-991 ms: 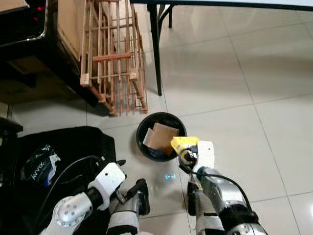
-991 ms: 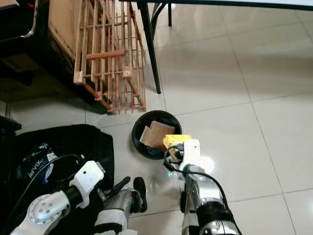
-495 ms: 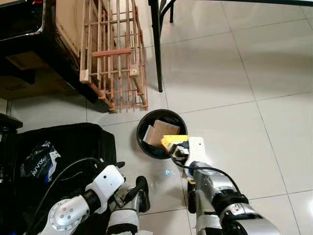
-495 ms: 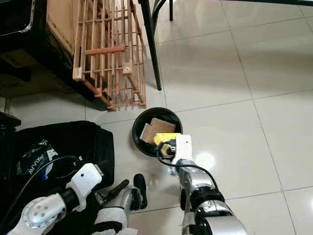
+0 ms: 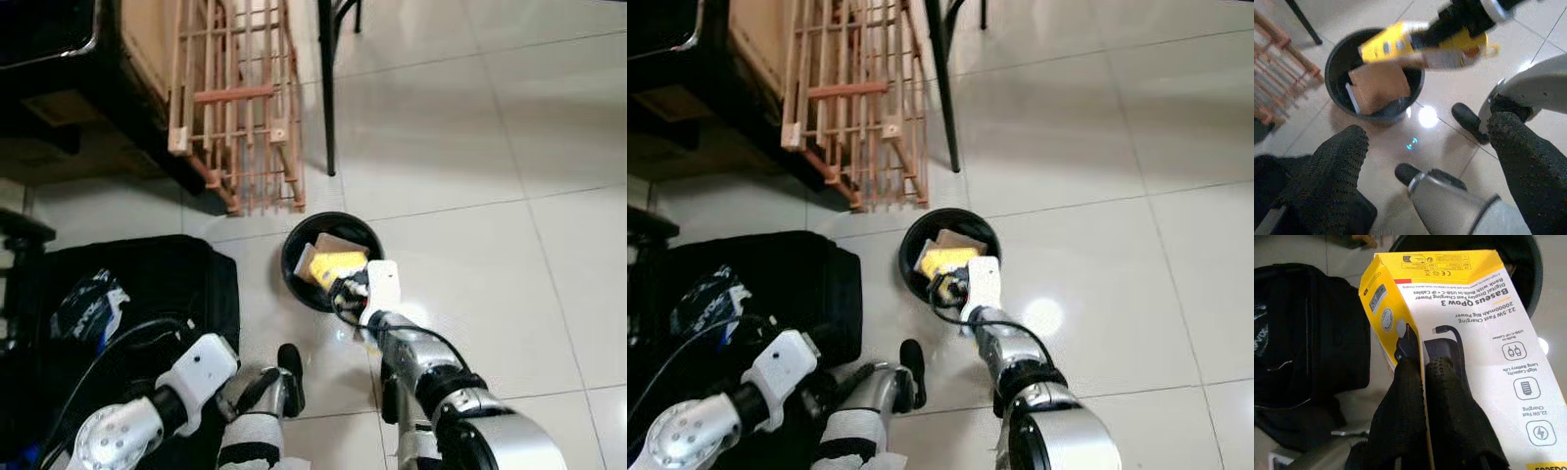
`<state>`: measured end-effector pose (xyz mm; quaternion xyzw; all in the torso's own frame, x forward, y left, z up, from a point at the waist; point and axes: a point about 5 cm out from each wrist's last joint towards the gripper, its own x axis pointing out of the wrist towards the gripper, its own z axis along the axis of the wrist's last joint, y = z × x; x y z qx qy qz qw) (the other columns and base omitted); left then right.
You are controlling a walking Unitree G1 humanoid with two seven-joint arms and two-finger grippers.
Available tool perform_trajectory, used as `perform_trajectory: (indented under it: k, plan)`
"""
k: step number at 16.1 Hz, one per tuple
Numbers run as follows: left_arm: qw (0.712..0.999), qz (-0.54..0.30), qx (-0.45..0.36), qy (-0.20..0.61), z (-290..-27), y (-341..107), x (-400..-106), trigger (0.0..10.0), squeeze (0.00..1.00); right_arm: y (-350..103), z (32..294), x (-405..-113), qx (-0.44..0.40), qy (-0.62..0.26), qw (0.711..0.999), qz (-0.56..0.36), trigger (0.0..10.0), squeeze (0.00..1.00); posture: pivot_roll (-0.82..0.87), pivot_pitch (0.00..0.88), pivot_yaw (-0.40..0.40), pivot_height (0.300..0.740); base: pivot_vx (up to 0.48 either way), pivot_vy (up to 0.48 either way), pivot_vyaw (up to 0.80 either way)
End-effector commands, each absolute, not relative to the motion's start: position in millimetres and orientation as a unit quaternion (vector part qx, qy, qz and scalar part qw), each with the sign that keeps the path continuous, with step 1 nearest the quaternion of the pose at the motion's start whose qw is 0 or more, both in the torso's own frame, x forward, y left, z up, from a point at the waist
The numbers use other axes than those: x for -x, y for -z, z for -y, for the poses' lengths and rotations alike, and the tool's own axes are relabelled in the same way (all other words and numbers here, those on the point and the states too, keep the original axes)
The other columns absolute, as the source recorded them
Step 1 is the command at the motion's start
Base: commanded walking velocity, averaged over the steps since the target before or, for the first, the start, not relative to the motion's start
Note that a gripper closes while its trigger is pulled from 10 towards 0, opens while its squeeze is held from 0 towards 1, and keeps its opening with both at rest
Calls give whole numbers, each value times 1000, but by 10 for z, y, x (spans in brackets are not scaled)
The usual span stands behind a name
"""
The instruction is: Picking trash to rubbish bin
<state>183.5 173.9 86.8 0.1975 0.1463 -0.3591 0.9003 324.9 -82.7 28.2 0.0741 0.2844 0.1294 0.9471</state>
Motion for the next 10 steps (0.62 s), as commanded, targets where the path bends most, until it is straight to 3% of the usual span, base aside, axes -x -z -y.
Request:
perform_trajectory:
  k: [1, 8, 9, 10]
  plan:
    - [897, -168, -196, 360, -1773, -814, -1751, 10000, 0, -185, 839, -3175, -79, -121, 943, -300, 10000, 0, 244, 547, 132, 740, 0, 0, 0]
    - [899, -176, -191, 352, -1762, -828, -1701, 10000, 0, -256, 970, -3260, -54, -99, 956, -271, 10000, 0, 249, 557, 120, 740, 0, 0, 0]
    - [899, -177, -191, 351, -1769, -826, -1691, 10000, 0, -263, 976, -3266, -55, -97, 957, -268, 10000, 43, 251, 558, 122, 740, 0, 0, 0]
    - [899, -180, -192, 350, -1780, -827, -1673, 10000, 0, -274, 975, -3274, -56, -98, 958, -264, 10000, 961, 256, 562, 124, 740, 0, 0, 0]
